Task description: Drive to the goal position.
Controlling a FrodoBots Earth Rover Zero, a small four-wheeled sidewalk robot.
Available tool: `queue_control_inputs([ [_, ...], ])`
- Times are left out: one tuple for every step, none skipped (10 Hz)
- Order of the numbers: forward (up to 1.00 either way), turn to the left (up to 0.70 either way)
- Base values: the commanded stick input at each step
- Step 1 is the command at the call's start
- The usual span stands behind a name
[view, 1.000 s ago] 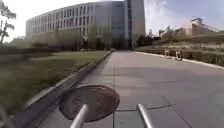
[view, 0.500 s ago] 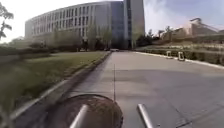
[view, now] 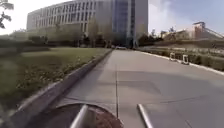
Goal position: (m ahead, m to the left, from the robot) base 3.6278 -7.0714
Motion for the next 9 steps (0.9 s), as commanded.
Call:
queue_control_inputs([
  [0.7,-0.14],
  [0.7,-0.14],
  [0.7,-0.14],
  [0.7,-0.14],
  [0.7,-0.14],
  [0.7,-0.14],
  [0.7,-0.14],
  [0.7,-0.14],
  [0.7,-0.14],
])
